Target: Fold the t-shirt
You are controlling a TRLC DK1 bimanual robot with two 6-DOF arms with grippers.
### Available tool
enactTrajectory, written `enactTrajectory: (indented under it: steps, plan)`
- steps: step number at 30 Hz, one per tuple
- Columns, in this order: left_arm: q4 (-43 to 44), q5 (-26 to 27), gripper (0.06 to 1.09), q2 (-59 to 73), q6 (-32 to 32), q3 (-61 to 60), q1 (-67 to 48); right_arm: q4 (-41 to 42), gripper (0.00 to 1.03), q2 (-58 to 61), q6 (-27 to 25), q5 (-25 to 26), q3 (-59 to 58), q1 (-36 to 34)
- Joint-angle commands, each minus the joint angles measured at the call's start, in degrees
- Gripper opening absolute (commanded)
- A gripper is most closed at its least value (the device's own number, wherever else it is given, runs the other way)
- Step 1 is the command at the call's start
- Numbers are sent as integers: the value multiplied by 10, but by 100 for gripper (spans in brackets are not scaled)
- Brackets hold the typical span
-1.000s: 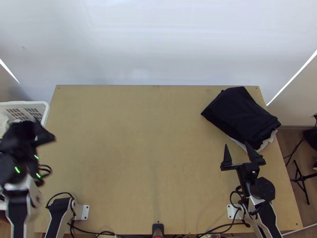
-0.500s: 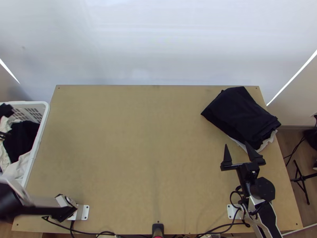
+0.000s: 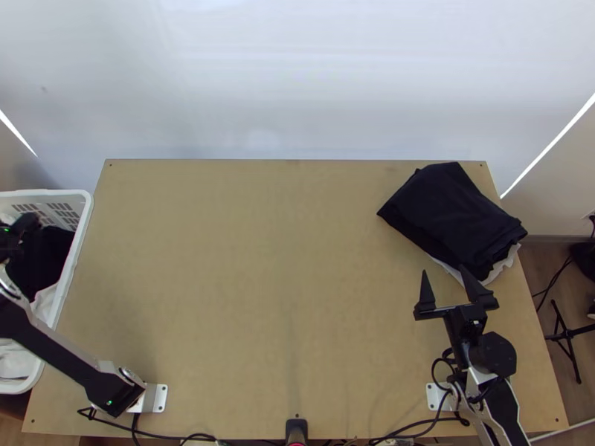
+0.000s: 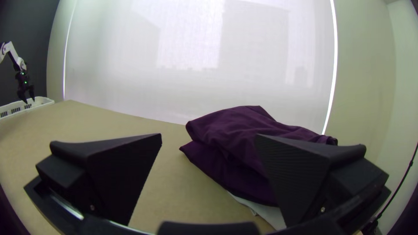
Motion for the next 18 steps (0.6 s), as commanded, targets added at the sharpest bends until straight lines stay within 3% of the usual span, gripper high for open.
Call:
enactTrajectory:
  steps: [1,11,16,18]
  plan:
    - [70,2,104,125,41,41,-1,1,99,0,2,0,0,0]
    - [197,-52,100,184,123,51,1,0,99,1,2,0,0,0]
    - [219,-75,74,199,160,51,1,0,99,0,1,0,0,0]
    - [220,-84,42,204,176,49,2,0,99,0,1,0,0,0]
